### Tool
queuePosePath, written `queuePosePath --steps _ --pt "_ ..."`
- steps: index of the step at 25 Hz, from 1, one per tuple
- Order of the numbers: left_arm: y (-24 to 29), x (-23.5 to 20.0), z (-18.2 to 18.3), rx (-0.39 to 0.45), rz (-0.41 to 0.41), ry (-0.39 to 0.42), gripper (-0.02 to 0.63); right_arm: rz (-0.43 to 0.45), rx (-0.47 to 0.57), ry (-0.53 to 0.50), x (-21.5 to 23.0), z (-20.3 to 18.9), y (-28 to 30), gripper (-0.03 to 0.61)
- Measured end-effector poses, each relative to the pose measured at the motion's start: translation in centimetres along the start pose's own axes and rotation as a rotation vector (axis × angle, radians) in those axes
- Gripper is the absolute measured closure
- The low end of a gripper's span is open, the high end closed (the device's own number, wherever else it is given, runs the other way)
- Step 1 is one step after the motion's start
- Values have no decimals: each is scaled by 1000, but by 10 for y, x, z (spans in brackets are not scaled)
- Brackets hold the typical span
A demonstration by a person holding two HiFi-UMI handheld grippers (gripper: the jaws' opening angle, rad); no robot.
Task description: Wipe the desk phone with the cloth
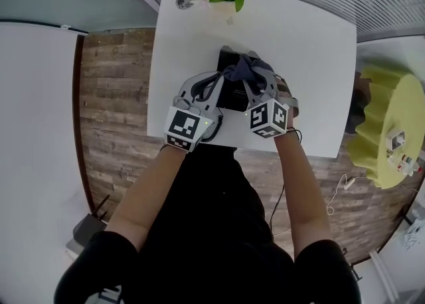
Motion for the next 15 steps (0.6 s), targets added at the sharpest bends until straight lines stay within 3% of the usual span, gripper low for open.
queuePosePath --steps 15 --pt "-11 4 -26 -31 -9 -9 604 24 -17 -1 -34 -1 -9 485"
Point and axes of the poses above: the fingertips, and each gripper's own axes: y forward along the fingers, x to its right, z out of its top, the point moved 8 cm from there along -y, backward along the fingers, and after that the axes turned 13 degrees about -y, right-handed, at the moved point
